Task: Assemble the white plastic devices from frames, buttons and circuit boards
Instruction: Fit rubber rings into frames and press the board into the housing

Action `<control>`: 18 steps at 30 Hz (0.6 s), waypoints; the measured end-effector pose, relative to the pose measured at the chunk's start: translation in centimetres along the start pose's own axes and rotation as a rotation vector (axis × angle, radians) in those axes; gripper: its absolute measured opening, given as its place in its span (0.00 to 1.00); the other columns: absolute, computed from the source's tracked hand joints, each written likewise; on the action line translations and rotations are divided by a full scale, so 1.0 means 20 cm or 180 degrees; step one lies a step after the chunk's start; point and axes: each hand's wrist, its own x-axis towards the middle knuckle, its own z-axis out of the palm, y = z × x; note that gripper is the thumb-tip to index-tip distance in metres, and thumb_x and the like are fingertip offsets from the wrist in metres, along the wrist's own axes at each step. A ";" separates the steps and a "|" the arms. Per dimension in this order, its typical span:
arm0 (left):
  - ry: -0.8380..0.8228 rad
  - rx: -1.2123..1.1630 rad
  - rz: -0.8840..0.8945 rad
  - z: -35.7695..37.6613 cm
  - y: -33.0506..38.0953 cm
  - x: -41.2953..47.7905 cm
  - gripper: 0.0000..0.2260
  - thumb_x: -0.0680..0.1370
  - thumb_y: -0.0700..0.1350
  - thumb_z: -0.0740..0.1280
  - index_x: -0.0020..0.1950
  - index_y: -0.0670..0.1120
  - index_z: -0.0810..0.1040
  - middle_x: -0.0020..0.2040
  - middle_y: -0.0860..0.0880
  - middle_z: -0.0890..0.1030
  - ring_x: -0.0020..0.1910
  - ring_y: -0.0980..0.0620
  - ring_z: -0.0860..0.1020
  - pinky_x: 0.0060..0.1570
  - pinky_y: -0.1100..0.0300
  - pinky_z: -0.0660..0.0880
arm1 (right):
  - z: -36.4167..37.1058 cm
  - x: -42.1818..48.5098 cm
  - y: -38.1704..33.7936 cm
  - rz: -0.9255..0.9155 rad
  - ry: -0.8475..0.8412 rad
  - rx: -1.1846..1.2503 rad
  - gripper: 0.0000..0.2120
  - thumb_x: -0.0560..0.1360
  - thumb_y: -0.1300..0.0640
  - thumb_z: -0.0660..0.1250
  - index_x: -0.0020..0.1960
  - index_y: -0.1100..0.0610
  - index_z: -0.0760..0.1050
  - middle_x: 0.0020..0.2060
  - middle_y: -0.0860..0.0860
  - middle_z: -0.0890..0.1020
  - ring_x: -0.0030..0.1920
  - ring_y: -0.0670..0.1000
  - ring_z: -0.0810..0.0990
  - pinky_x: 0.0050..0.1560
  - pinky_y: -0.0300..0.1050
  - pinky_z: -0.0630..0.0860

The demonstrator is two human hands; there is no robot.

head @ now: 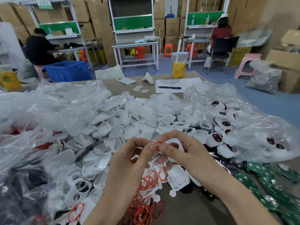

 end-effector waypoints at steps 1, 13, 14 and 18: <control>-0.0013 0.0019 0.0017 0.00 0.00 0.00 0.04 0.74 0.56 0.70 0.43 0.57 0.82 0.38 0.55 0.84 0.34 0.60 0.80 0.37 0.72 0.74 | 0.00 0.00 0.00 -0.0005 -0.0007 -0.0006 0.06 0.74 0.55 0.72 0.50 0.54 0.82 0.41 0.57 0.86 0.41 0.54 0.85 0.37 0.43 0.80; 0.0002 0.0394 0.0068 0.00 -0.01 0.00 0.12 0.70 0.65 0.68 0.43 0.59 0.80 0.39 0.57 0.84 0.34 0.61 0.79 0.37 0.70 0.73 | -0.02 0.00 0.00 -0.0002 -0.0081 -0.0219 0.05 0.75 0.56 0.72 0.50 0.54 0.81 0.36 0.53 0.85 0.38 0.52 0.84 0.34 0.39 0.77; 0.0046 0.0450 0.0094 0.00 -0.02 0.00 0.11 0.70 0.65 0.68 0.43 0.59 0.80 0.39 0.58 0.84 0.34 0.61 0.79 0.37 0.71 0.73 | -0.02 0.00 -0.01 0.0029 -0.0108 -0.0212 0.05 0.75 0.55 0.72 0.50 0.54 0.81 0.35 0.52 0.85 0.37 0.51 0.84 0.33 0.39 0.77; 0.0180 0.1002 0.0571 0.00 -0.04 -0.02 0.06 0.74 0.61 0.68 0.48 0.63 0.77 0.45 0.62 0.82 0.42 0.61 0.80 0.38 0.73 0.72 | -0.01 0.00 -0.01 0.0088 -0.0038 -0.0186 0.03 0.76 0.57 0.71 0.49 0.55 0.81 0.34 0.52 0.84 0.35 0.51 0.83 0.31 0.39 0.76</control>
